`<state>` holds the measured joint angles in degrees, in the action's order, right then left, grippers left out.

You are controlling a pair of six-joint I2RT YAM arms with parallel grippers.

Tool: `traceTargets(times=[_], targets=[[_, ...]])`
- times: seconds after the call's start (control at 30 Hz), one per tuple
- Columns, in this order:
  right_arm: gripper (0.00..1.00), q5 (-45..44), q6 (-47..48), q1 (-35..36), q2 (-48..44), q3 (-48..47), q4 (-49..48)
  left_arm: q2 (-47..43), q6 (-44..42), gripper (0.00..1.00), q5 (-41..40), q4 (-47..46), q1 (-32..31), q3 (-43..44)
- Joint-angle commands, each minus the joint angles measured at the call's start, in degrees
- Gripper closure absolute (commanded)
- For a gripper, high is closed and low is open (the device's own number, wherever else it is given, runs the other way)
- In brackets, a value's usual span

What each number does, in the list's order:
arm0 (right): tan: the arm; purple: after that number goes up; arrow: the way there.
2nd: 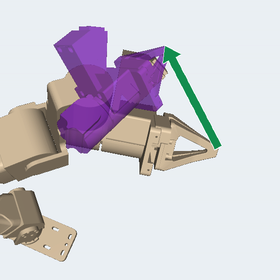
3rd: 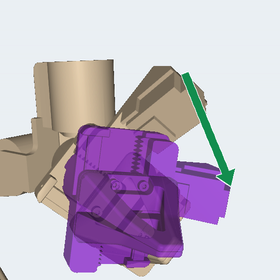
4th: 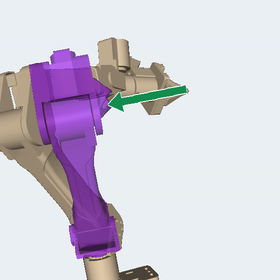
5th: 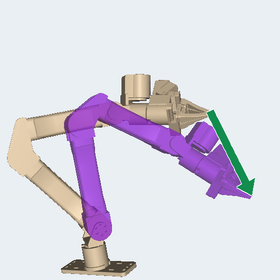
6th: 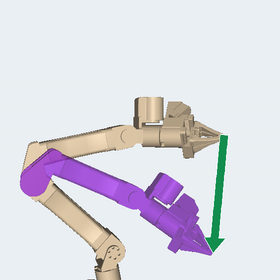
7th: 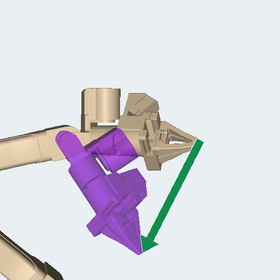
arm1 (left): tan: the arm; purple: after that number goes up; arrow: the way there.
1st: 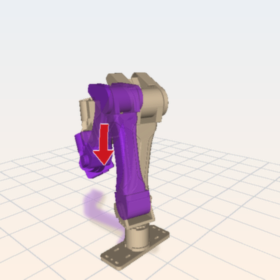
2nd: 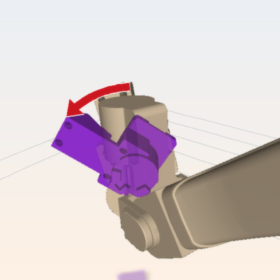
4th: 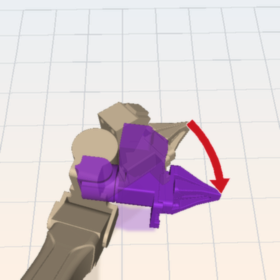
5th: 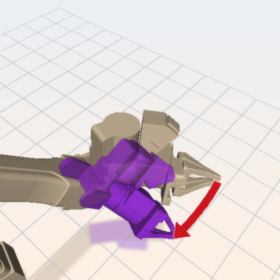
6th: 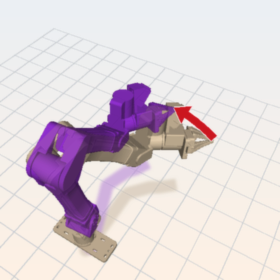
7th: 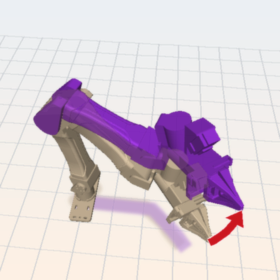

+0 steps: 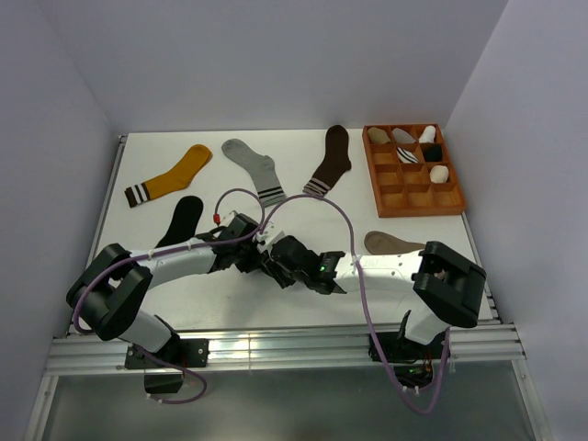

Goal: Roll the socks
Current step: Roll the sock at the center of the board.

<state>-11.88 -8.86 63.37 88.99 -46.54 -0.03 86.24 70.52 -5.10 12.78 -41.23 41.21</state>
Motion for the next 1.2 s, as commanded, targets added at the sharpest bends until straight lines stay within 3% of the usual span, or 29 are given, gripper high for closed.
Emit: traceTargets(times=[0.0,0.47,0.93,1.17], targets=[[0.53,-1.2,2.5,1.7,-0.5,-3.7,-3.5,2.8,-1.9,0.86,-0.3,5.6,-0.8,-0.9],[0.55,2.6,3.9,2.4,2.2,-4.0,-5.9,3.0,-1.9,0.87,0.0,5.2,-0.8,-1.0],[0.55,3.7,2.4,1.9,7.8,-2.2,-1.0,2.4,-1.7,0.85,-0.1,5.2,-0.8,-1.2],[0.63,4.2,1.3,1.2,11.4,-2.1,0.8,2.3,-1.8,0.80,-0.1,5.2,-0.7,-1.1]])
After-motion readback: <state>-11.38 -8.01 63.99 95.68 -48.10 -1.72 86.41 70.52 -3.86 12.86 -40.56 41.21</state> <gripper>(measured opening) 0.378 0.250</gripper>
